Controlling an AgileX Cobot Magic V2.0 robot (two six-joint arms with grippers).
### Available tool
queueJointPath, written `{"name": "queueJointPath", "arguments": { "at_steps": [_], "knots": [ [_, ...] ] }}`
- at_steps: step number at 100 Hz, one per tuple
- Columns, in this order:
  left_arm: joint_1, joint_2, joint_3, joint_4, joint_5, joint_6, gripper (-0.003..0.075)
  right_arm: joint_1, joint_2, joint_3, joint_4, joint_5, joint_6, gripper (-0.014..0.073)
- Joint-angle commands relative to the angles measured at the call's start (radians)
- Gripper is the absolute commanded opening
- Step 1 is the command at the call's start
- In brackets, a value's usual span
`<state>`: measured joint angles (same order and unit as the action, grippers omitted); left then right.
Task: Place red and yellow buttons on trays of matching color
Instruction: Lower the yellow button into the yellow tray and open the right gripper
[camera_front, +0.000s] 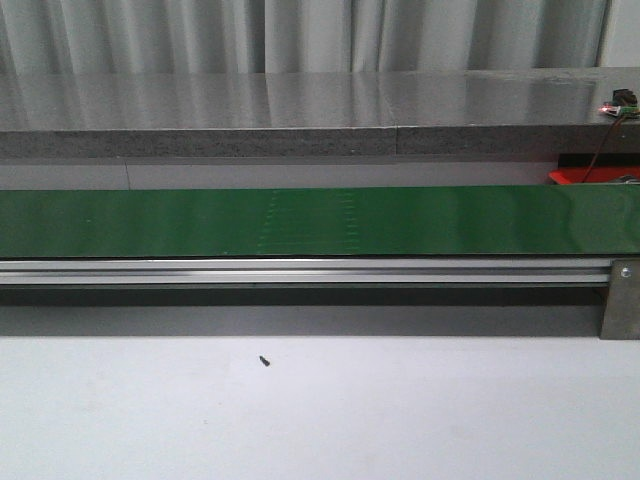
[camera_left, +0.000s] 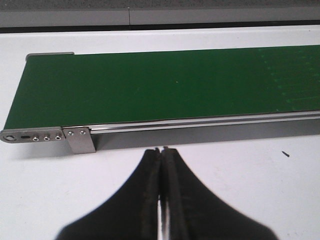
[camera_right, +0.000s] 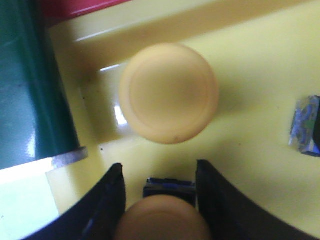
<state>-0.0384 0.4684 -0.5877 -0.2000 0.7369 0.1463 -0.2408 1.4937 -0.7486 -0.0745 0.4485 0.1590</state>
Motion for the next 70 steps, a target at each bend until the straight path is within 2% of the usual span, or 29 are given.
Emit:
{"name": "queueJointPath", "arguments": {
  "at_steps": [1, 3, 12, 50, 62, 70],
  "knots": [
    [-0.008, 0.004, -0.026, -0.016, -0.074, -0.009, -0.0020, -0.005, -0.025, -0.018, 0.003, -0.036, 0.001, 0.0378],
    [-0.008, 0.004, -0.026, -0.016, -0.074, -0.009, -0.0020, -0.005, -0.025, -0.018, 0.003, -0.036, 0.001, 0.0421],
    [-0.008, 0.004, -0.026, -0.016, -0.074, -0.009, -0.0020, -0.005, -0.025, -0.018, 0.003, -0.036, 0.001, 0.0493],
    [-0.008, 0.004, -0.026, -0.016, -0.074, -0.009, -0.0020, -0.005, -0.151, -0.018, 0.002, -0.019, -0.016, 0.0493],
    [-0.008, 0.004, -0.026, -0.016, -0.074, -0.009, -0.0020, 0.004, -0.229, -0.018, 0.003, 0.010, -0.112, 0.0391],
    [-0.008, 0.004, -0.026, -0.016, -0.074, -0.009, -0.0020, 0.027, -0.291, -0.018, 0.003, 0.023, -0.133, 0.0250]
  ]
}}
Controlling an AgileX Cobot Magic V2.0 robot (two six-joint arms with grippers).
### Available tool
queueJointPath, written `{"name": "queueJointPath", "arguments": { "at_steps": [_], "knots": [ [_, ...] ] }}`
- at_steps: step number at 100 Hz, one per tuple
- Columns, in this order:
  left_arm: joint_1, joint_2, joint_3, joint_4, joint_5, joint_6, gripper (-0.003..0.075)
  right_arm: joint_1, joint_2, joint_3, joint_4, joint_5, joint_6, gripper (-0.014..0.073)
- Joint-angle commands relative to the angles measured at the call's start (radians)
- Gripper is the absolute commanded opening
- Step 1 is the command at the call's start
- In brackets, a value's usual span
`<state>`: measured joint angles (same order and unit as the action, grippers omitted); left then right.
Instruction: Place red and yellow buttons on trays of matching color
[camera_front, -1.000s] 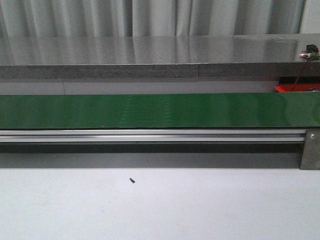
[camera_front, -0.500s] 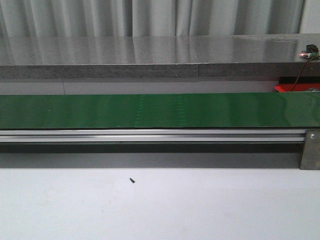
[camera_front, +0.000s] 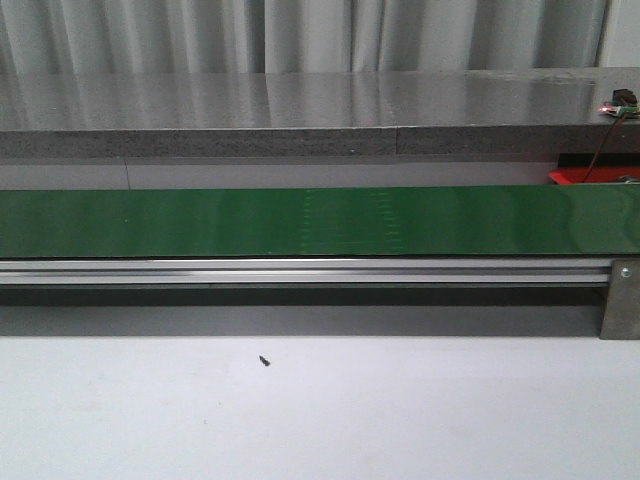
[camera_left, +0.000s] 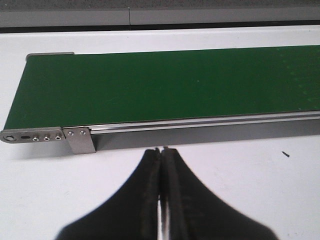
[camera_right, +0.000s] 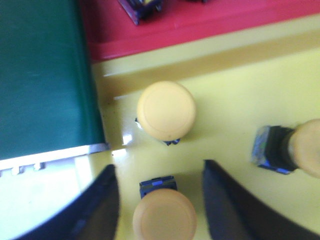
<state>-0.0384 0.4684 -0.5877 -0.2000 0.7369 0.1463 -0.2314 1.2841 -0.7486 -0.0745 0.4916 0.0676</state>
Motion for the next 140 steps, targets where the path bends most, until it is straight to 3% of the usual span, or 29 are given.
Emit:
{"name": "queueJointPath", "arguments": {
  "at_steps": [1, 17, 49, 75, 140],
  "knots": [
    [-0.008, 0.004, -0.026, -0.016, -0.074, -0.009, -0.0020, 0.019, -0.093, -0.018, 0.003, -0.019, -0.041, 0.0236],
    [-0.008, 0.004, -0.026, -0.016, -0.074, -0.009, -0.0020, 0.078, -0.224, -0.018, 0.003, -0.019, -0.041, -0.0075],
    [-0.008, 0.004, -0.026, -0.016, -0.074, -0.009, -0.0020, 0.190, -0.405, -0.016, 0.021, -0.016, -0.041, -0.0068],
    [-0.008, 0.004, -0.026, -0.016, -0.074, -0.009, -0.0020, 0.192, -0.574, 0.002, 0.054, -0.022, -0.041, -0.0068],
    [-0.008, 0.004, -0.026, -0.016, -0.074, -0.009, -0.0020, 0.192, -1.072, 0.292, 0.074, -0.071, -0.041, -0.0067]
  ]
}}
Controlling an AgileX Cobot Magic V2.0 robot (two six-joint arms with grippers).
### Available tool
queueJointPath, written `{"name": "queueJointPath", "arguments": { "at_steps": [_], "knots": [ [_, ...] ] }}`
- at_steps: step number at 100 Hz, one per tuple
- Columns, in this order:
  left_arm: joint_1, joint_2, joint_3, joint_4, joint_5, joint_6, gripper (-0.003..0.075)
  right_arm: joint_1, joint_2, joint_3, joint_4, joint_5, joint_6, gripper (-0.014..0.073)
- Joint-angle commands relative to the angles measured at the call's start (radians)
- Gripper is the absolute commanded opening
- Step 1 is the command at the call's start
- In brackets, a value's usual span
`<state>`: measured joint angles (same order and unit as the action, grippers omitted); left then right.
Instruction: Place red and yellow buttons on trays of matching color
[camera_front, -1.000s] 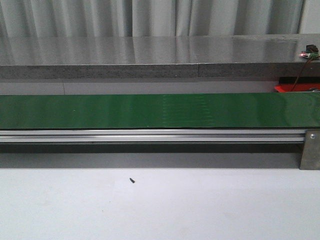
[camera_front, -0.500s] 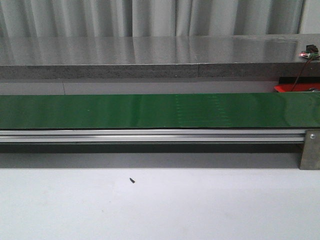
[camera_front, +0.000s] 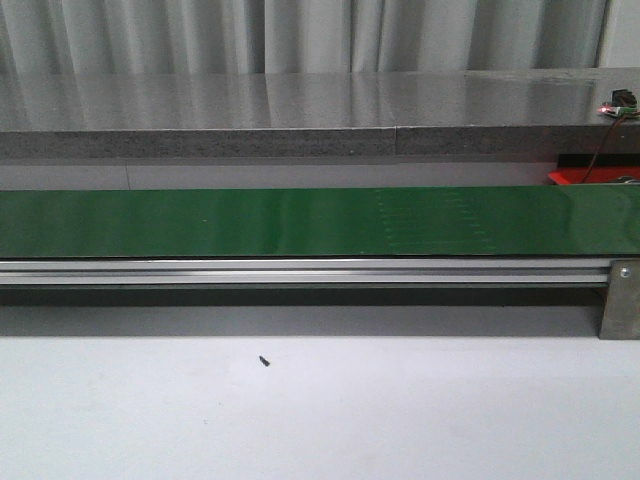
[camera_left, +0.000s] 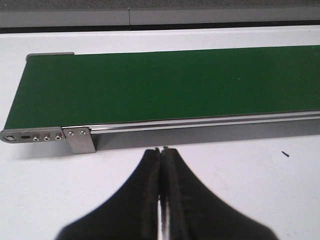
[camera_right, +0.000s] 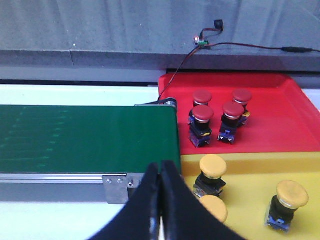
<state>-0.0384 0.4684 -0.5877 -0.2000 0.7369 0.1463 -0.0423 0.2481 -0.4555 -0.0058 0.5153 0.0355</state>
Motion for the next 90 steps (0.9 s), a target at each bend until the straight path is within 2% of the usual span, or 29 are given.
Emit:
{"name": "queueJointPath", "arguments": {
  "at_steps": [1, 45, 70, 90],
  "knots": [
    [-0.008, 0.004, -0.026, -0.016, -0.074, -0.009, -0.0020, 0.002, -0.044, 0.004, 0.006, -0.097, -0.009, -0.0067],
    [-0.008, 0.004, -0.026, -0.016, -0.074, -0.009, -0.0020, 0.003, -0.214, 0.179, 0.069, -0.226, -0.017, -0.0067],
    [-0.008, 0.004, -0.026, -0.016, -0.074, -0.009, -0.0020, 0.007, -0.268, 0.328, 0.041, -0.490, -0.017, -0.0067],
    [-0.008, 0.004, -0.026, -0.016, -0.074, -0.009, -0.0020, 0.007, -0.277, 0.418, -0.023, -0.563, 0.014, -0.0067]
  ]
}}
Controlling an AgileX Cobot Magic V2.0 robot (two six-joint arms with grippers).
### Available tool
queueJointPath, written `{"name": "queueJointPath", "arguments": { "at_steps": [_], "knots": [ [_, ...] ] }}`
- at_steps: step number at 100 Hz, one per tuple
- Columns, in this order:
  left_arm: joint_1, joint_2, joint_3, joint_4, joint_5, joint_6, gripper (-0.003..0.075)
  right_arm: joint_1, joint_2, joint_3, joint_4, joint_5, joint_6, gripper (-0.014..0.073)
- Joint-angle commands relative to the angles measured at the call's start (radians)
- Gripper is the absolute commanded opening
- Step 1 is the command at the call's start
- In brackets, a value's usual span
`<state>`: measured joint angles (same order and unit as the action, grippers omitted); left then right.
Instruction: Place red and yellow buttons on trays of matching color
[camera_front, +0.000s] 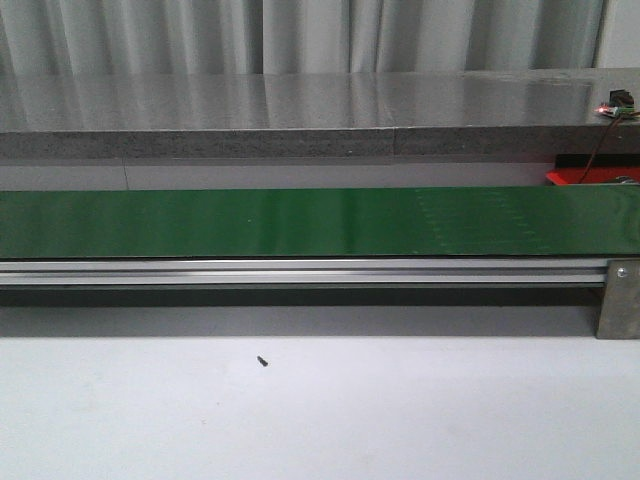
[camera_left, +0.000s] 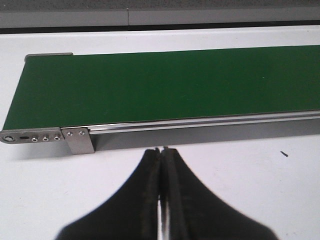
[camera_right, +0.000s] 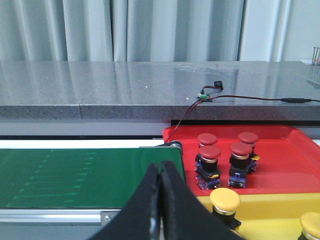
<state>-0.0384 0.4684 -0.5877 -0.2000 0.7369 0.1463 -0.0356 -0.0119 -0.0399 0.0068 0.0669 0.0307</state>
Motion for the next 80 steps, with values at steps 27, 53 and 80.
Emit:
{"name": "queueJointPath", "arguments": {
  "at_steps": [27, 53, 80],
  "knots": [
    [-0.008, 0.005, -0.026, -0.016, -0.074, -0.009, -0.0020, 0.002, -0.018, 0.052, -0.101, -0.124, 0.092, -0.0067],
    [-0.008, 0.005, -0.026, -0.016, -0.074, -0.009, -0.0020, 0.002, -0.018, 0.051, -0.099, -0.132, 0.091, -0.0067],
    [-0.008, 0.005, -0.026, -0.016, -0.074, -0.009, -0.0020, 0.002, -0.018, 0.051, -0.099, -0.132, 0.091, -0.0067]
  ]
}}
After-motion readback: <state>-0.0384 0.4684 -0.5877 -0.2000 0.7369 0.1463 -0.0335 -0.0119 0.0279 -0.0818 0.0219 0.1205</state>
